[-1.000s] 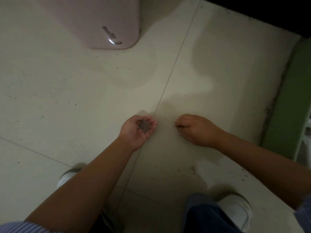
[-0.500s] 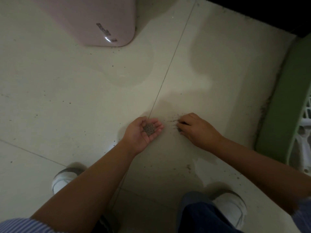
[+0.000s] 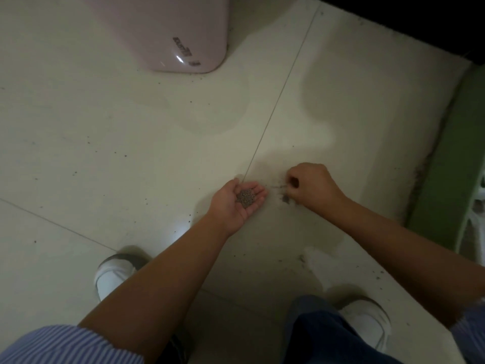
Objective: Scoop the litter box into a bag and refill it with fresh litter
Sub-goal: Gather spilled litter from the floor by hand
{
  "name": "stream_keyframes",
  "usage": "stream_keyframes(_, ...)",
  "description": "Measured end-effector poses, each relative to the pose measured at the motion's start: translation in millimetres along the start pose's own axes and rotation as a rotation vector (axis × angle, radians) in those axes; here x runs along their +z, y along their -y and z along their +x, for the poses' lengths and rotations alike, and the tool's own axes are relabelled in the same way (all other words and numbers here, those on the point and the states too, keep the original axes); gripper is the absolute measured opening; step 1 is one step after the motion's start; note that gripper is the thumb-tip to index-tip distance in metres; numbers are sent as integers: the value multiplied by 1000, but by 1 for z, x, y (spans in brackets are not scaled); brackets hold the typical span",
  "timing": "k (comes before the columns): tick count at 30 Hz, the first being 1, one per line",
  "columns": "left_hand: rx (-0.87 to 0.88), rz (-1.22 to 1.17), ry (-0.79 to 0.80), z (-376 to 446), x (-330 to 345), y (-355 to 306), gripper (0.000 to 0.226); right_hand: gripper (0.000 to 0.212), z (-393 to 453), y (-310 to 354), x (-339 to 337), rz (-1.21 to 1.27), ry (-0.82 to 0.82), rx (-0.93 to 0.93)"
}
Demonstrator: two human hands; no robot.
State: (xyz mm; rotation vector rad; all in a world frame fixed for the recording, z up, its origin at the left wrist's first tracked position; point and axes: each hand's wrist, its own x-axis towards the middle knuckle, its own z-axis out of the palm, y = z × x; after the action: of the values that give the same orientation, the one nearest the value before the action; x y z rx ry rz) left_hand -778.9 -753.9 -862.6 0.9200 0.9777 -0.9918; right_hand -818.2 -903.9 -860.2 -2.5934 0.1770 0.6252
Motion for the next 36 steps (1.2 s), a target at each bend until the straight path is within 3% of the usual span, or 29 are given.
stream_keyframes(2,-3,2,11,-2,2,2,45,18,-6,17,-4,131,-52,-52)
stream_keyframes(5,-27,4,44,-4,7,6,52,21,-20,32,-7,129,-25,-167)
stream_keyframes(7,-45,-37,57,-5,10,6,48,17,-24,16,-7,78,-149,-182)
stream_keyframes(9,-34,-46,50,-4,10,5,42,15,-25,-9,-5,21,-207,-100)
stream_keyframes(11,-14,-30,33,-2,7,4,37,20,-23,-24,1,-46,-143,-6)
stream_keyframes(13,9,-23,9,-1,2,2,36,25,-23,-27,12,-97,-157,-96)
stream_keyframes(16,36,-24,-12,-1,-2,0,36,28,-18,-22,37,-193,-218,-394)
stream_keyframes(18,44,-24,-17,-1,-4,-2,35,28,-17,-22,49,-133,-194,-445)
stream_keyframes(20,45,-20,-19,0,-5,-4,36,28,-13,-33,49,-41,-179,-410)
stream_keyframes(24,43,-16,9,-2,-4,-1,36,29,-11,-49,32,-116,-276,-475)
stream_keyframes(28,50,14,28,-4,-3,2,33,24,-21,-60,20,-148,-293,-385)
stream_keyframes(31,50,34,17,-2,-4,2,35,55,-23,-56,26,-251,-212,-276)
stream_keyframes(36,43,19,21,-1,-4,2,37,50,-23,-44,37,-218,-266,-281)
